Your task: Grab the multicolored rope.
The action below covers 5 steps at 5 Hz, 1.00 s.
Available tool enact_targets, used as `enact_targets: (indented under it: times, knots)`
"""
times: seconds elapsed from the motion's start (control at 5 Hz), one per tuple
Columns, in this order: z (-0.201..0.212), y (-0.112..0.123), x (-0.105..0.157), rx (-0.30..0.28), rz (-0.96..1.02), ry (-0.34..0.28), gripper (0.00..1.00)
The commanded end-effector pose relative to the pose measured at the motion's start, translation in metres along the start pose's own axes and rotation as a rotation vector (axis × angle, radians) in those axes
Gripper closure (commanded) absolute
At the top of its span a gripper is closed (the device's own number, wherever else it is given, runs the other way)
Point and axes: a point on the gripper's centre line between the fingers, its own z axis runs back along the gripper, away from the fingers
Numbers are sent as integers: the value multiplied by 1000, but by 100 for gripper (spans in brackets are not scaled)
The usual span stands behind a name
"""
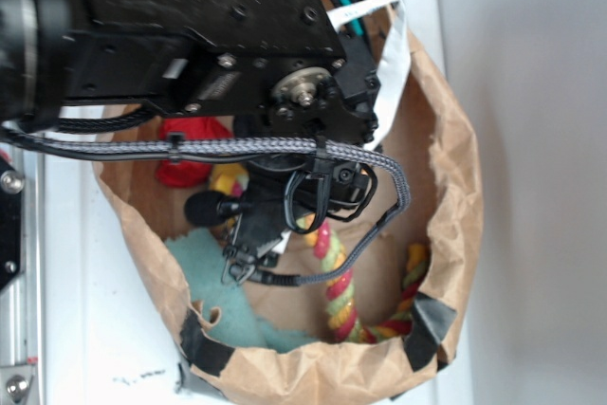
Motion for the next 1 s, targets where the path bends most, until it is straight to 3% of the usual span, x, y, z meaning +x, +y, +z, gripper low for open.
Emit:
enact_targets:
  times: [0.0,0.2,0.4,0.8]
  knots:
    - [60,14,26,245,233,-175,100]
    - [65,10,32,280,300,-150,100]
    - [61,-7,40,300,301,-75,100]
    - [60,-19,33,261,292,22,100]
